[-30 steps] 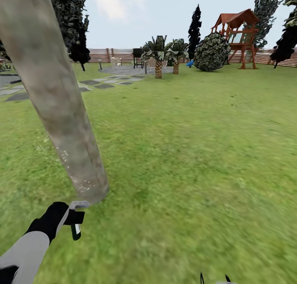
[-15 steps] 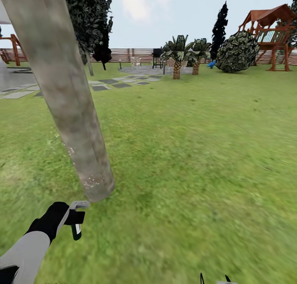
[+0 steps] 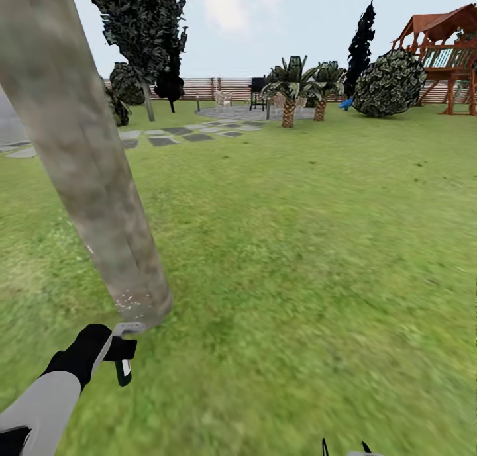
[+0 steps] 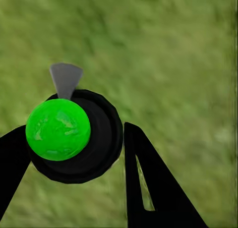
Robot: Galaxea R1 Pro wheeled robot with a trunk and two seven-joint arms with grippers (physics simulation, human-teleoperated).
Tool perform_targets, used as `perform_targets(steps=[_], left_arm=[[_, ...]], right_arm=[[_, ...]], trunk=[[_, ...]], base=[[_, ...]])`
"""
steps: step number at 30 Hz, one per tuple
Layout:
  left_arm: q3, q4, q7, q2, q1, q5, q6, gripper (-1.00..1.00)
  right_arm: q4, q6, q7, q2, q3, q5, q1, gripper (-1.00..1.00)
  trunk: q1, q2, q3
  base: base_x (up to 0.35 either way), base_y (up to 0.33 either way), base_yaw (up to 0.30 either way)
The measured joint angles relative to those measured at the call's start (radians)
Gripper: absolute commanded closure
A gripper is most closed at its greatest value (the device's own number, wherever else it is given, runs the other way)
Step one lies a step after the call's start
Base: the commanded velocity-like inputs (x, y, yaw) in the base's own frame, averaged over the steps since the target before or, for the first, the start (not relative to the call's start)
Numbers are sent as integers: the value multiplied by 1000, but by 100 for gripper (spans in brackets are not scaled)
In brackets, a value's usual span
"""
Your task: In the garden, pick up the pesticide atomizer on the floor and spray pesticide onto both trees until each tree trunk is fully covered.
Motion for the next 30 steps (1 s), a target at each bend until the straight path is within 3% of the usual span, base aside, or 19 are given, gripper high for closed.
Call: perform_targets(steps=[14, 24, 30], left_arm=[[0, -2, 0, 0, 0, 0, 0, 100], [0, -2, 0, 0, 0, 0, 0, 100], [3, -2, -1, -1, 0, 2, -1, 100]], right_arm=[[0, 0, 0, 2, 1, 0, 0, -100], [0, 0, 0, 2, 1, 0, 0, -100], [0, 0, 0, 2, 0, 0, 0, -100]], trunk=[[0, 0, 0], [0, 0, 0], [0, 0, 0]], base=[[143, -261, 252], [-8, -255, 277], [-58, -46, 191]])
